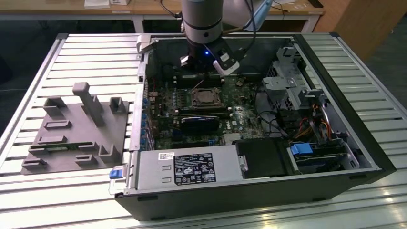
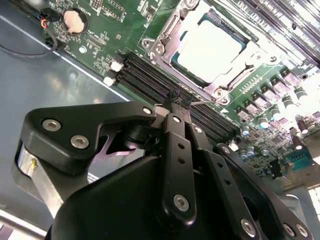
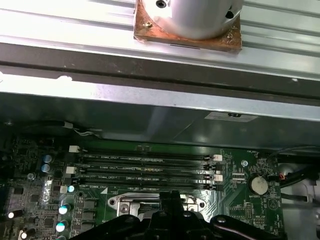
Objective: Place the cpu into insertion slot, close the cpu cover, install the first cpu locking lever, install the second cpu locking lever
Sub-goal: 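Install the first cpu locking lever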
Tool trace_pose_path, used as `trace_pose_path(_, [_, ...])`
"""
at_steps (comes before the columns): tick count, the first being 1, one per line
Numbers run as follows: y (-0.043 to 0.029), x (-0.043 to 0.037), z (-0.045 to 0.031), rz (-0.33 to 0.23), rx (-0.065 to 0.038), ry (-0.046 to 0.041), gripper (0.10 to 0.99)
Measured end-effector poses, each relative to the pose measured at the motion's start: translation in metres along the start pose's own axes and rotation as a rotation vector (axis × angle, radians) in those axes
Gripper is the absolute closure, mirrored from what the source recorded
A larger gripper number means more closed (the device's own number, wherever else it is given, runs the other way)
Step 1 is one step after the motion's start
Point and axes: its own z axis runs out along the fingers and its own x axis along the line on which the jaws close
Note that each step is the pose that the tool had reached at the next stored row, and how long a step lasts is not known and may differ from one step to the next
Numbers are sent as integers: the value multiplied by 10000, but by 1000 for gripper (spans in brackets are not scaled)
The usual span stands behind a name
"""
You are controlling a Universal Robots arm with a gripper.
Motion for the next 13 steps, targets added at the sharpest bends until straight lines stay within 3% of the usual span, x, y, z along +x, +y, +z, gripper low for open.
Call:
trace_pose_path(5, [25,4,40,-6,71,1,984])
trace_pose_path(13, [81,10,115,115,395,-24,984])
